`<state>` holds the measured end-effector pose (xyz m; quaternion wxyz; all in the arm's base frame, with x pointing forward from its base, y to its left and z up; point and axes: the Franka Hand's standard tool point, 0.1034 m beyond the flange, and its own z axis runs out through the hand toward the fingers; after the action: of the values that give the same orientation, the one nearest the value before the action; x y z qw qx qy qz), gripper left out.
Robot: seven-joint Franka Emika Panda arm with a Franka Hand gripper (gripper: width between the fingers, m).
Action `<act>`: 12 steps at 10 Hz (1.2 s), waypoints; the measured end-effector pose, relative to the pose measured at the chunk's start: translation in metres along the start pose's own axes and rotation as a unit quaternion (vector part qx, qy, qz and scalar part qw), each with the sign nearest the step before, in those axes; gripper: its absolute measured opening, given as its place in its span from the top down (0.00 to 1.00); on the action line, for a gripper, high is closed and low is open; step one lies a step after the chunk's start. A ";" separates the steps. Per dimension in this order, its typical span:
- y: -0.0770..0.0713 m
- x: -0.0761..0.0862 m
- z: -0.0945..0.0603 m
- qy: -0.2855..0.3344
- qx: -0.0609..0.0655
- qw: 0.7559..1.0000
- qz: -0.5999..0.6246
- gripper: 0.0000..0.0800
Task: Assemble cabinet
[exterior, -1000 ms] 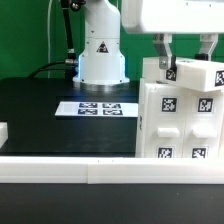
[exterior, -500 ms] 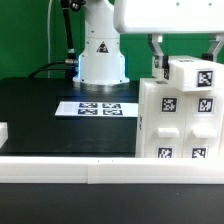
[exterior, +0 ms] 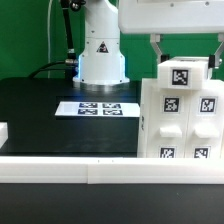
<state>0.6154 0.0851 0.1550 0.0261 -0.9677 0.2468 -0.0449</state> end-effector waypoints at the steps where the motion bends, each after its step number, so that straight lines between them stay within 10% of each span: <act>1: 0.000 0.000 0.000 0.000 0.000 1.000 0.007 0.31; 7: 0.000 -0.003 0.000 -0.005 -0.003 0.984 0.180 0.31; 12: 0.001 -0.006 0.000 -0.004 -0.005 0.899 0.437 0.31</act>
Offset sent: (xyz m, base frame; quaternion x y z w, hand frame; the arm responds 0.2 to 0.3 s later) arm 0.0000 0.0000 0.0000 0.0000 0.0000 0.1296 0.9916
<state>0.6101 0.0871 0.1549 0.0392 -0.7627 0.6451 -0.0243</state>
